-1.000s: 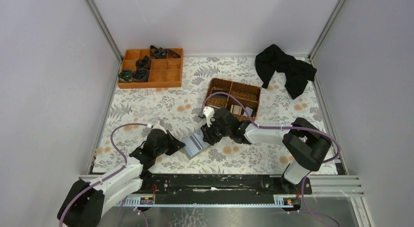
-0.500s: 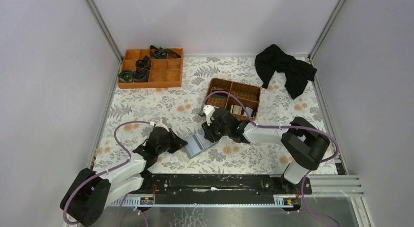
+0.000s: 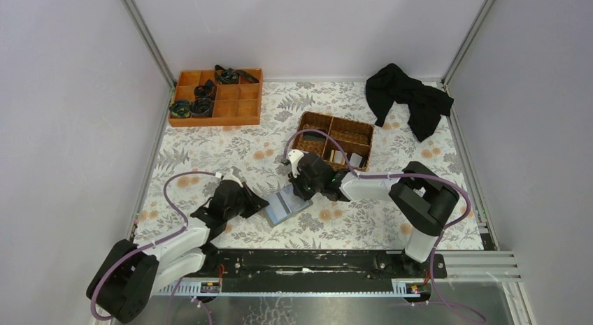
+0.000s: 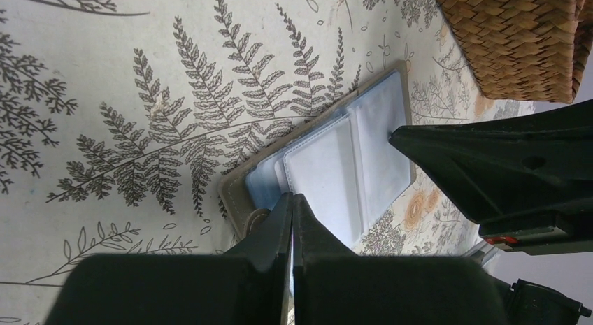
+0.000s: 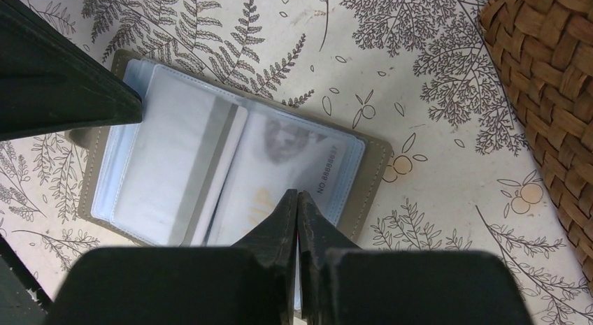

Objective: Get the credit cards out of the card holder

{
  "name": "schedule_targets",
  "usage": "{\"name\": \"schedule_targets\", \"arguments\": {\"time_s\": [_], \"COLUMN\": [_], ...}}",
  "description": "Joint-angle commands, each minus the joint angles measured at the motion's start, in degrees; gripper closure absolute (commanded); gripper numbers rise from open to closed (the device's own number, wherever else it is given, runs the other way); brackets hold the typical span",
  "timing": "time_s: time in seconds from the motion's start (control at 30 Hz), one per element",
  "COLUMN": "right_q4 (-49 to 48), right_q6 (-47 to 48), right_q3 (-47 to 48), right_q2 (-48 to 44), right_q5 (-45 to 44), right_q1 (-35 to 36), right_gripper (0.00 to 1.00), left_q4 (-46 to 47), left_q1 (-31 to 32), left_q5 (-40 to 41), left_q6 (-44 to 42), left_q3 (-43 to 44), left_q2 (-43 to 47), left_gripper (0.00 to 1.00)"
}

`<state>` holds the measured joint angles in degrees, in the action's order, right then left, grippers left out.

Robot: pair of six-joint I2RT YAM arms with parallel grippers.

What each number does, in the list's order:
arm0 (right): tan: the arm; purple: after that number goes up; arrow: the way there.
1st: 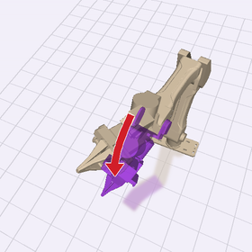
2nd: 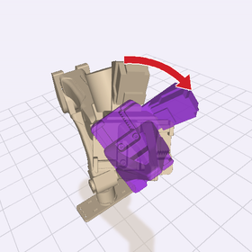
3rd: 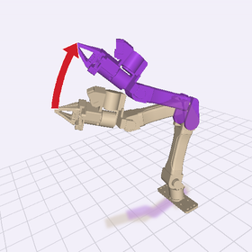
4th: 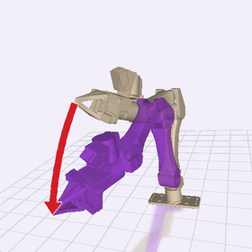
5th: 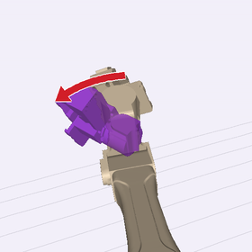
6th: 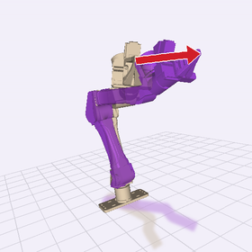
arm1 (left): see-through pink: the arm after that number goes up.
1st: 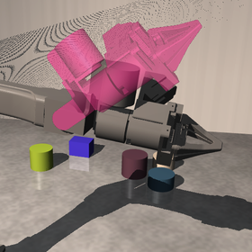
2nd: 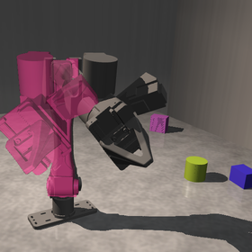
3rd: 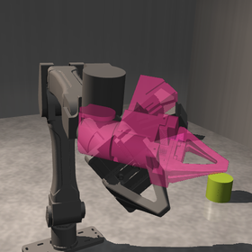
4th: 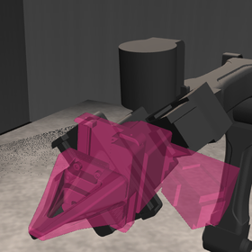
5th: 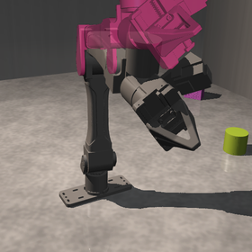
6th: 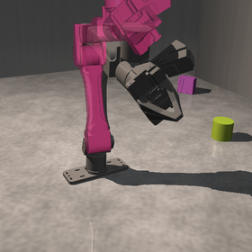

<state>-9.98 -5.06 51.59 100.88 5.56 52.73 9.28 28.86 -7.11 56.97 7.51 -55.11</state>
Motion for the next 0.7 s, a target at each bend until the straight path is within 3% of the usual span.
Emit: {"name": "schedule_targets", "arguments": {"time_s": [0.0,0.1,0.23,0.67], "right_q4": [1.41,1.54,1.53,-0.12], "right_q6": [-1.39,-1.44,-1.52,-4.39], "right_q3": [0.24,0.18,-0.06,-2.18], "right_q2": [1.28,1.58,1.66,-4.31], "right_q5": [2.16,2.02,1.85,1.33], "right_q1": [0.2,0.23,0.24,0.18], "right_gripper": [0.96,0.96,0.97,1.0], "left_q4": [1.71,1.87,2.06,10.2], "left_q1": [0.32,0.55,0.83,2.57], "left_q5": [-1.29,-2.83,-3.42,-4.83], "left_q6": [-0.96,-0.37,-0.02,1.1], "left_q3": [3.03,5.09,6.47,6.81], "left_q2": [0.06,0.7,1.49,-6.2], "left_gripper": [1.0,0.99,0.86,0.83]}}
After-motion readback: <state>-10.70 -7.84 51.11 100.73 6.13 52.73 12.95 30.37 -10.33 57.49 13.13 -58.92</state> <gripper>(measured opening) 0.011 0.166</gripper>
